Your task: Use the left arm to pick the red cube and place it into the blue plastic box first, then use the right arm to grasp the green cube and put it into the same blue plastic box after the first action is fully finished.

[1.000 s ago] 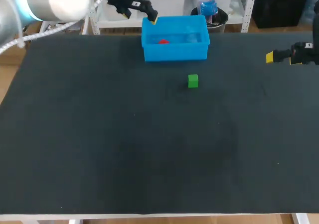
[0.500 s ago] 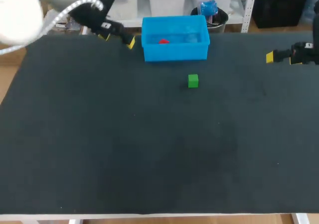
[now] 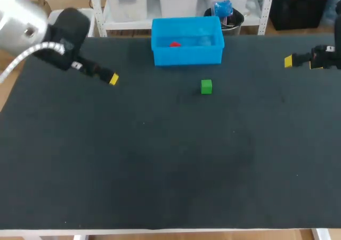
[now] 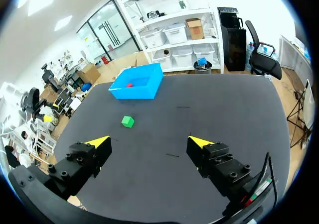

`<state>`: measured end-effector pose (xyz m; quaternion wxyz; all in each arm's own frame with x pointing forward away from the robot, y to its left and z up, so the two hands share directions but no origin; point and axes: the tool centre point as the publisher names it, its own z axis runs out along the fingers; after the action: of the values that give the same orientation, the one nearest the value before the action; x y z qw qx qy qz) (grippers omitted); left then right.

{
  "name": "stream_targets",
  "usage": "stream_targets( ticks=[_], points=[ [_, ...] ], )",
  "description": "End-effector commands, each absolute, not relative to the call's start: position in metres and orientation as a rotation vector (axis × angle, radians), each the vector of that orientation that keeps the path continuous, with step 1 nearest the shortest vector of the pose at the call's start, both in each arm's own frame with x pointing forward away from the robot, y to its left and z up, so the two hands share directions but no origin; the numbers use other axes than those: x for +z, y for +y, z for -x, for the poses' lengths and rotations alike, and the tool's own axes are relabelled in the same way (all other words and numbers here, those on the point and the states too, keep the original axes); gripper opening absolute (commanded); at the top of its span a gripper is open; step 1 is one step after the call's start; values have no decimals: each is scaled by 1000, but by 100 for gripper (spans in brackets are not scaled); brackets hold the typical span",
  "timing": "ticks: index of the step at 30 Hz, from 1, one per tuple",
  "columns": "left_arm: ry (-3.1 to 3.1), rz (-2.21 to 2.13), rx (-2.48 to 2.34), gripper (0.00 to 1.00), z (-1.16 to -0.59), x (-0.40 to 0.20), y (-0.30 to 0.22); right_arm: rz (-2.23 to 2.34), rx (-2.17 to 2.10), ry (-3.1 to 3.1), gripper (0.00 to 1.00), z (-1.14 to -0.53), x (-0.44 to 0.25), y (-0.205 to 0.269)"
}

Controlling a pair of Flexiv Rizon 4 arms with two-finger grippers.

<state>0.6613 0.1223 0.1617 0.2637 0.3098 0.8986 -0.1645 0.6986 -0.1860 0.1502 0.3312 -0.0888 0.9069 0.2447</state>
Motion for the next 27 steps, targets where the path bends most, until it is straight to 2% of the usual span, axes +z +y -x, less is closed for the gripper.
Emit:
stream_targets(
  ticks=[1,27],
  points=[
    [2115,-704,-557,100,-643,152,138,232,637,2372,100,-699,150,-185],
    [2136,-786,-582,100,-656,155,129,232,637,2372,100,-699,150,-185]
  ],
)
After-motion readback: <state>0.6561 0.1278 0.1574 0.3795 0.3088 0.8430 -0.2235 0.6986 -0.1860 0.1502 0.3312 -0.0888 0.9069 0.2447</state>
